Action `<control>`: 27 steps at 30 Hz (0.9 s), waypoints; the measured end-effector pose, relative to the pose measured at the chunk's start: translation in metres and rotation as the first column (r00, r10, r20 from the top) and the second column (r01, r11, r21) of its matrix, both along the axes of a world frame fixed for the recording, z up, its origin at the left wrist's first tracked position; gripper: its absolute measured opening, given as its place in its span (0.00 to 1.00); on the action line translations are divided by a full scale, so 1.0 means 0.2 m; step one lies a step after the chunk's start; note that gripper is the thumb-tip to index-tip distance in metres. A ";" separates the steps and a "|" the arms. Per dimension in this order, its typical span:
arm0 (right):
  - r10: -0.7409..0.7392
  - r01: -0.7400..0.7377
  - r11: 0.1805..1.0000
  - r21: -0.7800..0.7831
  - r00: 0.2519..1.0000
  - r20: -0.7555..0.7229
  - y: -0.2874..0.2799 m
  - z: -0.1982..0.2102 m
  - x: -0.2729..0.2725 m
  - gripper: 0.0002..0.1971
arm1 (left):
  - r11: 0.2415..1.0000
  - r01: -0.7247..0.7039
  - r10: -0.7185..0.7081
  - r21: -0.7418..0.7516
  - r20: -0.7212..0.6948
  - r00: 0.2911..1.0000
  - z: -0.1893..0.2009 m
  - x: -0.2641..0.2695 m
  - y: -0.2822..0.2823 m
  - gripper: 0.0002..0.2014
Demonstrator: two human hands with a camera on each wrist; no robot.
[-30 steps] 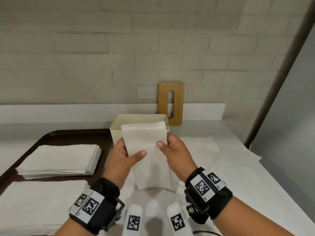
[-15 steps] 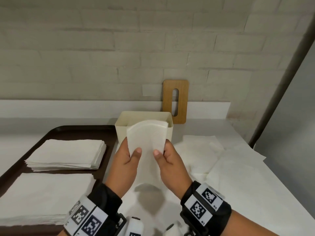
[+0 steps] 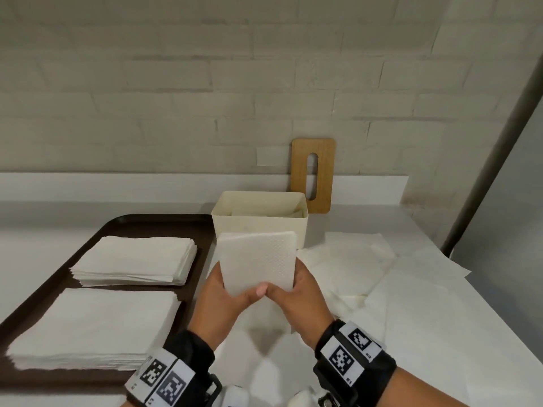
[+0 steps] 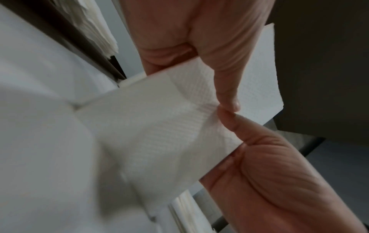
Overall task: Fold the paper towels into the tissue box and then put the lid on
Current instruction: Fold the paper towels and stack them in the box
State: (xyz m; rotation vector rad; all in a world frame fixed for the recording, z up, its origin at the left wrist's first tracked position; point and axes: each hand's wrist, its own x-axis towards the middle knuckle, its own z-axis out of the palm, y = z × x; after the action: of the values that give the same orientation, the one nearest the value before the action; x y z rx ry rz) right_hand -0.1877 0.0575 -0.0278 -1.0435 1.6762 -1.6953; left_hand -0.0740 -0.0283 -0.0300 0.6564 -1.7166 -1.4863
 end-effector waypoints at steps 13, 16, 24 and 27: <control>-0.136 0.163 0.978 -0.129 0.971 0.196 0.13 0.19 -0.24 0.22 | 0.979 -0.153 0.138 0.131 0.120 0.983 -0.02 0.13 -0.14 0.08; -0.112 0.113 0.994 -0.002 0.985 0.130 0.17 0.13 -0.24 0.21 | 0.975 -0.184 0.176 0.127 0.075 0.982 0.00 0.12 -0.10 0.09; -0.005 0.007 0.896 0.444 1.000 -0.007 0.18 -0.11 -0.18 0.20 | 0.987 -0.117 0.070 0.111 0.357 0.931 -0.12 0.11 -0.06 0.18; -0.025 0.026 0.883 0.468 1.000 -0.009 0.17 -0.12 -0.18 0.21 | 0.986 -0.104 0.046 0.127 0.395 0.918 -0.13 0.10 -0.05 0.18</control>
State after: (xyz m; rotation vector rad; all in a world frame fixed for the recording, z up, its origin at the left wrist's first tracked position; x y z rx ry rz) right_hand -0.2244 0.0911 -0.0514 -0.7894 1.9737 -1.2025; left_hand -0.0538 -0.0387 -0.0561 1.1506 -1.8592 -1.5092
